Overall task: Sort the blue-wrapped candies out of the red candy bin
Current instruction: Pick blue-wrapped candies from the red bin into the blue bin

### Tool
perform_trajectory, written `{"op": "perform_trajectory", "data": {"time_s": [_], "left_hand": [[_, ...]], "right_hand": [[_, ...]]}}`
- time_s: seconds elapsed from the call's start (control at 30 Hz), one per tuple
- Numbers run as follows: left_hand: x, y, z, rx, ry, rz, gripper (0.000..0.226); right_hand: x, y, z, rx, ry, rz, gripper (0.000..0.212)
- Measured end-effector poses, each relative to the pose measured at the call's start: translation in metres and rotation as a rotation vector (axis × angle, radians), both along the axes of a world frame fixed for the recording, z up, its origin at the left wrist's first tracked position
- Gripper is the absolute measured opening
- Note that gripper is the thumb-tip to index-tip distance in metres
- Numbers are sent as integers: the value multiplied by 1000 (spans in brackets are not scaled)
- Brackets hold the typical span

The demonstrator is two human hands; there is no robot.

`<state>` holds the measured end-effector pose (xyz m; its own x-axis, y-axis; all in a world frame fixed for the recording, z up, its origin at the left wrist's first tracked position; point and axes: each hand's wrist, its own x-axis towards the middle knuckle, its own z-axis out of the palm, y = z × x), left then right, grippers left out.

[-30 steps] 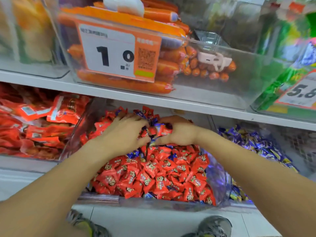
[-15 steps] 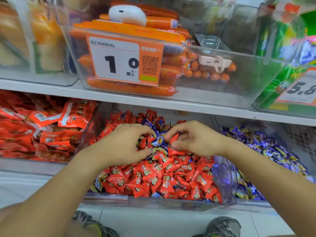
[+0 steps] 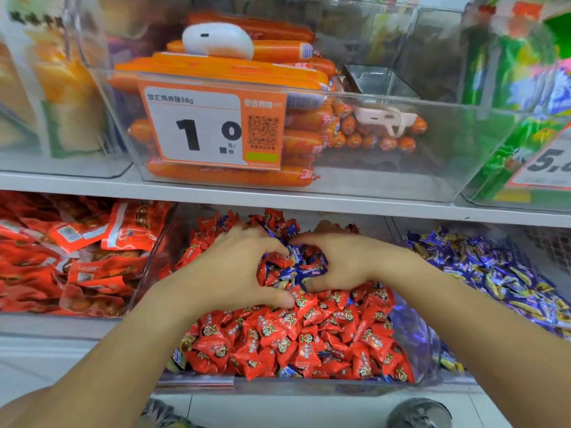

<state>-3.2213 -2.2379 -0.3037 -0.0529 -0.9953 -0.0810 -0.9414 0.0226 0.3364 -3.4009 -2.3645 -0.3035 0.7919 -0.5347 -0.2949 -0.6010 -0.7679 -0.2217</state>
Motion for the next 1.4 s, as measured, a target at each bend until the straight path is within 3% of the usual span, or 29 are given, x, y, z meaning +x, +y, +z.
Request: {"op": "perform_trajectory", "data": {"time_s": [0.1, 0.2, 0.37, 0.47, 0.57, 0.7, 0.8, 0.9, 1.03, 1.23, 1.4], "left_hand": [[-4, -7, -5, 43, -168, -30, 69], [-3, -14, -4, -4, -180, -8, 49], [10, -7, -3, -135, 94, 54, 23], [6, -5, 4, -200, 213, 148, 16], [0, -12, 8, -247, 302, 274, 2], [-5, -15, 3, -122, 402, 175, 19], [-13, -15, -1, -58, 254, 18, 46], [-18, -17, -9, -25, 109, -16, 37], [-20, -21, -12, 43, 16, -73, 36], [-12, -22, -13, -46, 153, -36, 24], [-10, -24, -6, -107, 265, 144, 21]], "right_hand": [[6, -5, -1, -16, 49, 33, 84], [4, -13, -4, -37, -14, 21, 63], [-8, -19, -6, -66, -171, -13, 32], [-8, -21, -4, -17, -223, -61, 37], [1, -21, -8, 52, -140, -53, 50], [16, -18, -19, 53, -5, 44, 65], [17, -21, -20, 58, 8, 69, 71], [12, -22, -17, 94, 21, 56, 73], [9, -24, -16, 39, -8, 92, 53], [-15, -35, -7, 138, -220, -42, 15], [-22, -24, 5, 268, -361, -160, 6]]}}
